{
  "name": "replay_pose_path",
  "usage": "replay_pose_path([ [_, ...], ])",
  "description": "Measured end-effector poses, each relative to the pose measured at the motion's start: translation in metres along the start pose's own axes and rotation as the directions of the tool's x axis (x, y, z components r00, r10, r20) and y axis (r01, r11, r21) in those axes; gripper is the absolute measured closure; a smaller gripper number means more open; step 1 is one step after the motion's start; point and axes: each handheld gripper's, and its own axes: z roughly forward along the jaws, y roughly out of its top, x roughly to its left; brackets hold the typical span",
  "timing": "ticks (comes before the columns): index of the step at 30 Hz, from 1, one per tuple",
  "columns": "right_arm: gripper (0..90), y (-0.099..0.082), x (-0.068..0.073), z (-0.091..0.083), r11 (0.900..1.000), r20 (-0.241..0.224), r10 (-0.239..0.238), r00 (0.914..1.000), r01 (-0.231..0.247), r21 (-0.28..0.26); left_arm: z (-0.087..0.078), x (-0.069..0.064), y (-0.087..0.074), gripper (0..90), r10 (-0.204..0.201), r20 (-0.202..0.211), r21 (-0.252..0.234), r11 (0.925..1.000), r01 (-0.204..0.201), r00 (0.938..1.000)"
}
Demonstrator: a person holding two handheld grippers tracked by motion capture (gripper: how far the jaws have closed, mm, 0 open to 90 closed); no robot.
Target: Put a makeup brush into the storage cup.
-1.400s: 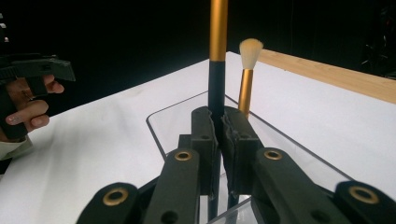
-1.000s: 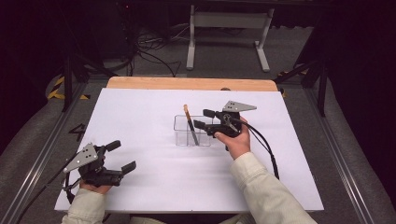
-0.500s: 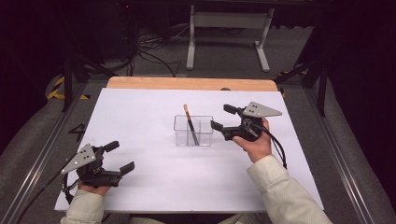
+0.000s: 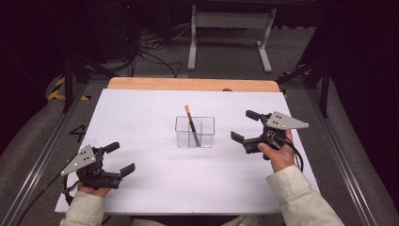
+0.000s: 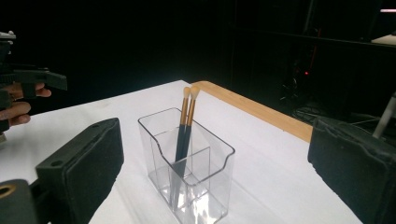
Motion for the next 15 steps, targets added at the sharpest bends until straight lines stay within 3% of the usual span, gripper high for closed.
replay_pose_path([
  [8,2.1,-0.006,-0.002,-0.02,0.9998,0.007,0.018,0.9998,-0.018,0.009,-0.005,0.004,-0.002,0.4,-0.006,-0.006,-0.002,1.0,0.006,1.0],
  [11,1.9,-0.01,-0.004,-0.028,0.9998,0.006,-0.002,1.0,0.002,0.018,-0.006,0.004,-0.003,0.3,-0.008,-0.006,-0.001,1.0,0.008,0.9999],
  [12,1.4,-0.012,-0.004,-0.031,0.9991,0.008,0.022,0.9997,-0.022,0.037,-0.006,0.004,-0.003,0.4,-0.009,-0.004,-0.001,1.0,0.009,1.0],
  [15,1.4,-0.017,-0.006,-0.038,0.9988,0.008,0.025,0.9997,-0.025,0.043,-0.006,0.004,-0.003,0.3,-0.008,-0.005,-0.001,1.0,0.008,1.0],
])
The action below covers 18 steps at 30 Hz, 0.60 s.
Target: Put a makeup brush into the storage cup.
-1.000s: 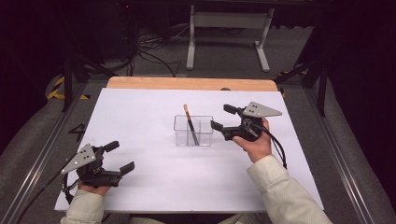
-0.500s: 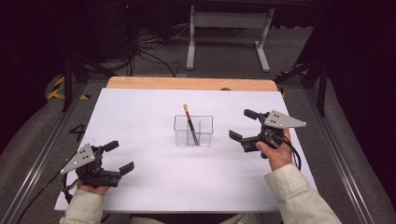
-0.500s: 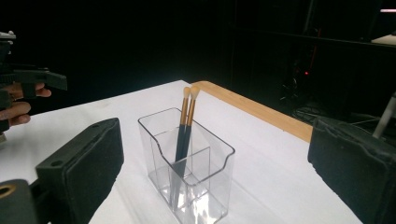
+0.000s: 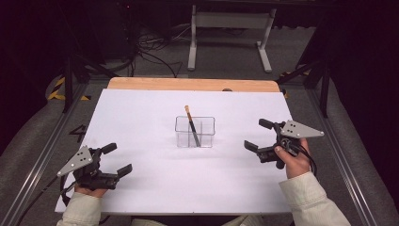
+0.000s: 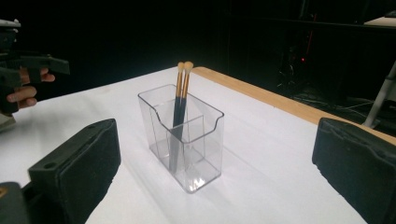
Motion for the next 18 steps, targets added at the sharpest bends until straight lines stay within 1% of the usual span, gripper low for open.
replay_pose_path([
  [6,1.5,-0.014,-0.003,-0.01,0.9997,0.005,0.012,0.9999,-0.012,0.019,0.001,0.0,0.0,0.3,-0.002,0.006,0.005,1.0,0.002,1.0],
  [7,1.5,-0.014,-0.003,-0.01,0.9997,0.005,0.012,0.9999,-0.012,0.019,0.001,0.0,-0.001,0.3,-0.001,0.007,0.007,1.0,0.001,1.0],
  [9,1.4,-0.018,-0.004,-0.013,0.9993,0.006,0.012,0.9999,-0.013,0.034,0.001,0.001,-0.001,0.3,-0.006,0.023,-0.002,1.0,0.006,0.9997],
  [11,1.5,-0.023,-0.004,-0.014,0.9984,0.019,-0.009,0.9998,0.008,0.056,0.001,0.001,-0.002,0.2,-0.006,0.029,-0.006,1.0,0.006,0.9996],
  [13,1.5,-0.027,-0.005,-0.016,0.9984,0.006,-0.013,0.9999,0.013,0.056,0.001,0.002,-0.002,0.2,-0.004,0.03,-0.007,1.0,0.004,0.9995],
  [15,1.4,-0.029,-0.005,-0.016,0.998,0.005,-0.018,0.9998,0.018,0.06,0.001,0.002,-0.002,0.2,-0.003,0.029,-0.004,1.0,0.003,0.9996],
  [18,1.4,-0.036,-0.006,-0.018,0.9991,0.003,-0.002,1.0,0.002,0.041,0.002,0.002,-0.004,0.2,0.0,0.028,-0.002,1.0,0.0,0.9996],
])
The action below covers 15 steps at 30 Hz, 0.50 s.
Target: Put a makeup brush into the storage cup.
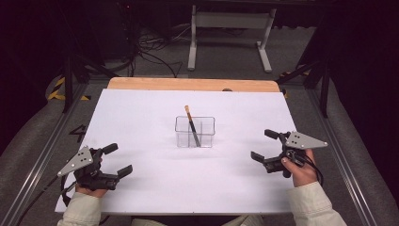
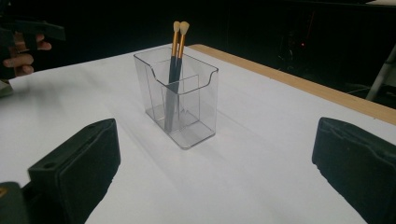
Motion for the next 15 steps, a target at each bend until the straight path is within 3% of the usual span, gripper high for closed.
replay_pose_path([
  [15,1.5,-0.031,-0.006,0.002,0.9987,0.055,0.046,0.9974,-0.044,-0.024,0.001,0.003,-0.004,0.1,0.0,0.001,-0.002,1.0,0.0,1.0],
])
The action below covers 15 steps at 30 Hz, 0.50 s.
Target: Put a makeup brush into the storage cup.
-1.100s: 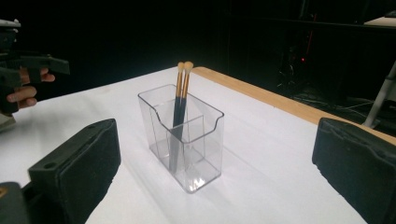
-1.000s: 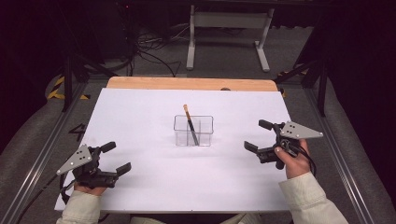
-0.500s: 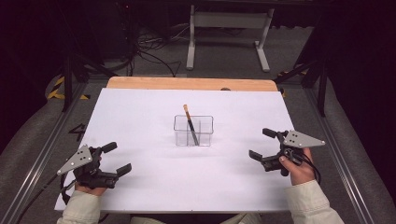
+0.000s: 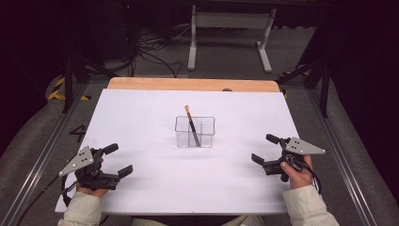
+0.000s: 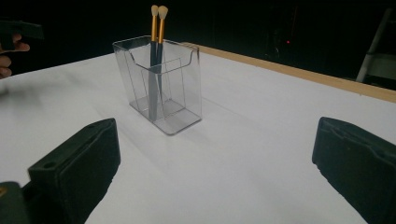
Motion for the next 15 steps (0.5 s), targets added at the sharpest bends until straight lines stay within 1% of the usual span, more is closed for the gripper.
replay_pose_path([
  [4,1.9,-0.008,-0.001,-0.001,0.9992,0.003,0.016,0.9999,-0.015,-0.036,0.0,0.001,-0.002,0.1,-0.005,-0.008,-0.003,1.0,0.005,1.0],
  [5,2.1,-0.011,-0.001,-0.001,0.9989,0.011,0.025,0.9996,-0.024,-0.039,0.0,0.002,-0.002,0.2,-0.007,-0.01,-0.008,0.9999,0.007,0.9999],
  [7,2.1,-0.015,-0.002,0.0,0.9986,0.029,0.034,0.999,-0.033,-0.04,0.001,0.003,-0.004,0.2,-0.014,-0.011,-0.008,0.9999,0.014,0.9998],
  [10,2.1,-0.017,-0.003,0.0,0.9983,0.029,0.046,0.9985,-0.045,-0.037,0.002,0.003,-0.006,0.3,-0.013,-0.011,0.001,0.9999,0.013,0.9999],
  [11,2.1,-0.02,-0.004,0.002,0.9984,0.039,0.051,0.9979,-0.05,-0.026,0.002,0.004,-0.006,0.3,-0.012,-0.011,0.003,0.9999,0.012,0.9999],
  [12,2.1,-0.021,-0.004,0.002,0.9984,0.041,0.052,0.9978,-0.052,-0.024,0.003,0.005,-0.008,0.2,-0.01,-0.019,0.001,0.9999,0.01,0.9998],
  [14,2.2,-0.022,-0.004,0.002,0.9983,0.042,0.055,0.9976,-0.054,-0.021,0.003,0.006,-0.009,0.3,-0.009,-0.019,0.006,0.9999,0.009,0.9998],
  [15,2.1,-0.022,-0.004,0.003,0.9983,0.043,0.055,0.9975,-0.054,-0.021,0.004,0.006,-0.01,0.3,-0.015,-0.02,0.009,0.9998,0.015,0.9997],
])
